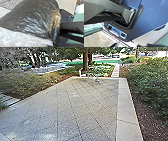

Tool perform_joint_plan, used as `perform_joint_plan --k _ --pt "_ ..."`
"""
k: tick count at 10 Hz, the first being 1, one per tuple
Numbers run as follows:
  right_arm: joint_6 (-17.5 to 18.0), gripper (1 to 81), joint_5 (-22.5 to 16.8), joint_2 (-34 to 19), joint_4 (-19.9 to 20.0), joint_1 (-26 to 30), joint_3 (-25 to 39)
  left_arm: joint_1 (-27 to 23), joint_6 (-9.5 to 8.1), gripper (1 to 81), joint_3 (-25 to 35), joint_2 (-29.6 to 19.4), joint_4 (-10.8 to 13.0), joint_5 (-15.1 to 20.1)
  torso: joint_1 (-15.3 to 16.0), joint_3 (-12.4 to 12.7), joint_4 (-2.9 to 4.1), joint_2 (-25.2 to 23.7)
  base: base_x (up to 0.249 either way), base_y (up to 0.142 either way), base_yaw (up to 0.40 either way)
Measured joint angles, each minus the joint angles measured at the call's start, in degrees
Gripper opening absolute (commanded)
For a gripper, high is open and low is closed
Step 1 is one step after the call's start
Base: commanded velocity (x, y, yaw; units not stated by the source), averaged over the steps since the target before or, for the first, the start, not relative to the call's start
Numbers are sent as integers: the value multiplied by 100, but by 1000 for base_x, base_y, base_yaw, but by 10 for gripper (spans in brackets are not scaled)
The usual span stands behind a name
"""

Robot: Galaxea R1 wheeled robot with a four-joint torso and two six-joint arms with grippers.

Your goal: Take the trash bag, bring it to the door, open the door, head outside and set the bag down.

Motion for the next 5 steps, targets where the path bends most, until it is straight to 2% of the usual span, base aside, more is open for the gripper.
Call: perform_joint_plan --k 2,5 --pt "1 811 5 -17 0 41 -2 -256 -110 10 653 -444 -113 -2 2 -378 2 2 0 0 0" --pt "-2 811 0 -22 -23 51 -5 -968 -258 10 1263 -880 -546 152 7 -525 2 7 0 0 0"
